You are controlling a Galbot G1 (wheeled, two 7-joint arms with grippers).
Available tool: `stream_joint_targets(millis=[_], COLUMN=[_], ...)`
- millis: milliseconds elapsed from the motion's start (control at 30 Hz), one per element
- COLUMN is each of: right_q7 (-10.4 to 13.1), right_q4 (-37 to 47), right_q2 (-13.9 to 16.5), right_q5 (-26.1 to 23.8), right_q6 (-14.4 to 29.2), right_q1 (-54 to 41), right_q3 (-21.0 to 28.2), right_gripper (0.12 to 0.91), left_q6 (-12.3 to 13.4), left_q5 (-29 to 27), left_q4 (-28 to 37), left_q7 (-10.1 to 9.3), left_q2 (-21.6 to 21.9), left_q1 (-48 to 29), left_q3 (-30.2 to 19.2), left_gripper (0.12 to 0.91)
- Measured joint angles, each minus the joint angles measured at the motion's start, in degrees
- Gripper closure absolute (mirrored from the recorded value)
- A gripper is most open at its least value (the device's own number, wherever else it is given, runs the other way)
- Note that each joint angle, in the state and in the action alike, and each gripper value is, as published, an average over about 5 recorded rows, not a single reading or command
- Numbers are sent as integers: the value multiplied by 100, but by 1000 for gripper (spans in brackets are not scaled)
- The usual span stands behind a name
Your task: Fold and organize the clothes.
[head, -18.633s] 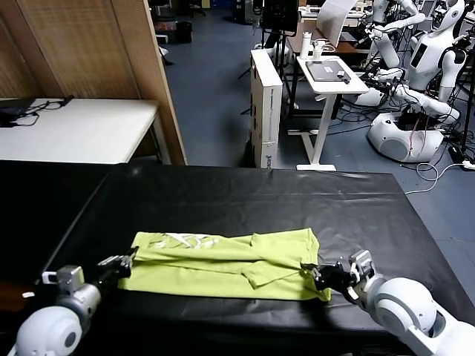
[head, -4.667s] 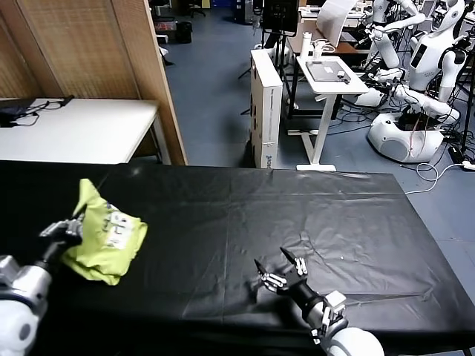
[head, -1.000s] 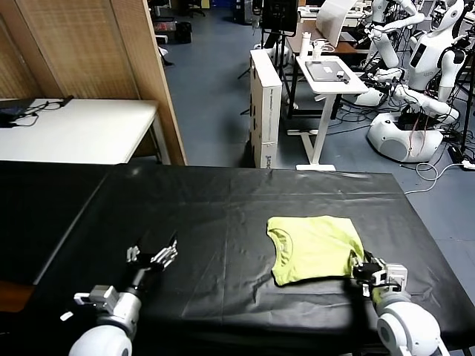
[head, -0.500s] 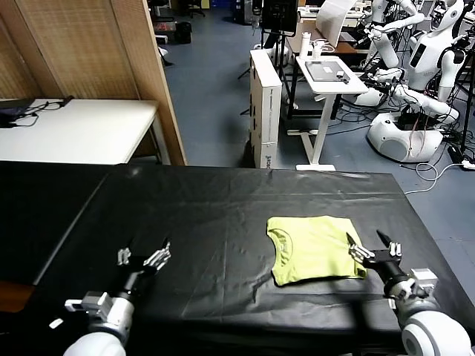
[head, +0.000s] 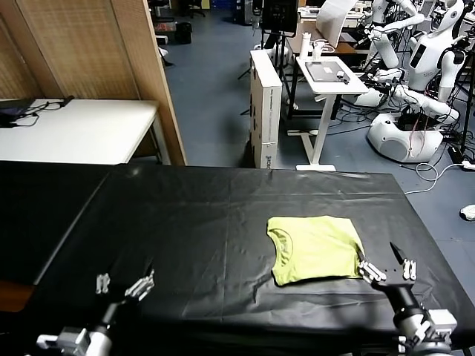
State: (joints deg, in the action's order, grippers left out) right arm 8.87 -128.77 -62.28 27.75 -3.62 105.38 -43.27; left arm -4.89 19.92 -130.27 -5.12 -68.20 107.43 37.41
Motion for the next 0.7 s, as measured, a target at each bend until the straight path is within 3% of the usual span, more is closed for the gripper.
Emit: stream_joint_targets(millis=[400,700], right_q7=[45,69], right_q4=[-245,-269], right_q2=[-382,-495], right_q5=[-417,-641], right_q6=[386,449], right_q1=[882,1175], right_q3=[257,379], right_gripper=[118,118], left_q6=[91,95], left_q5=[82,203], left_q4=[-285,-348], left_q7=[78,100], left_q2=[21,73], left_q1=[590,747], left_q3=[204,330], left_gripper=[123,123])
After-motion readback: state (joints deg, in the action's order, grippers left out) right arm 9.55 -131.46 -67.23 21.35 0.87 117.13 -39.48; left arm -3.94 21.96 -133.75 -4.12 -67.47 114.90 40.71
